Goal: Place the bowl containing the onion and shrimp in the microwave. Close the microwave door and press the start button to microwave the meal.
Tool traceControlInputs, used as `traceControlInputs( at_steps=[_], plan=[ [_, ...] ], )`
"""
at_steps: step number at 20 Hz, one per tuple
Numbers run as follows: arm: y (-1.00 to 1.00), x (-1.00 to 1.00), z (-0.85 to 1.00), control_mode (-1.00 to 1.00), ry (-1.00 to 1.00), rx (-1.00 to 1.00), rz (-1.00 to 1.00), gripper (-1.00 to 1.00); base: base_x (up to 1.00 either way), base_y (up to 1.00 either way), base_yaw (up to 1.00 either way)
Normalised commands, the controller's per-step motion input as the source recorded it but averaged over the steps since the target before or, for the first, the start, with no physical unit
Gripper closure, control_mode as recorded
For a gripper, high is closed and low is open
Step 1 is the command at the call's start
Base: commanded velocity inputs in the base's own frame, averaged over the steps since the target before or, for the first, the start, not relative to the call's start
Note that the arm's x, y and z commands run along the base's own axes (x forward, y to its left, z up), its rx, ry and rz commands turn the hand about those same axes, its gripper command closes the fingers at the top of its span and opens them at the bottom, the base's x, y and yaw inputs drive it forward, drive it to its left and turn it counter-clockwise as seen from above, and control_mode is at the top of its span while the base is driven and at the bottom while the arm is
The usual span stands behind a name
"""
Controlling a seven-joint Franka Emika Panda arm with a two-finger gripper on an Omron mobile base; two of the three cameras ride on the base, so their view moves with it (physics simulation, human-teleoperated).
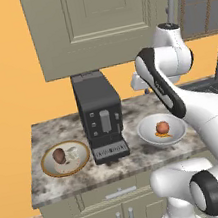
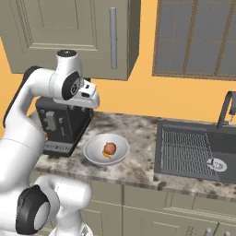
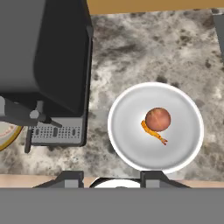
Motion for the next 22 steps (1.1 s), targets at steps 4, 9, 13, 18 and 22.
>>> traceControlInputs(
  at_steps=[4, 9, 13, 18, 22],
  plan=[
    [-0.1, -0.18, -0.01, -1.0, 0.0, 0.0, 0.0, -1.0, 0.0, 0.0, 0.0],
    [-0.59, -0.35, -0.07, -1.0, 0.0, 0.07, -0.06, -1.0, 0.0, 0.0, 0.0],
    [-0.73, -0.29, -0.41, -1.0, 0.0, 0.19, -0.24, -1.0, 0.0, 0.0, 0.0],
    [-0.74, -0.22, -0.61, -1.0, 0.0, 0.27, -0.25, -1.0, 0.0, 0.0, 0.0],
    [-0.68, -0.16, -0.73, -1.0, 0.0, 0.29, -0.25, -1.0, 0.0, 0.0, 0.0]
  ],
)
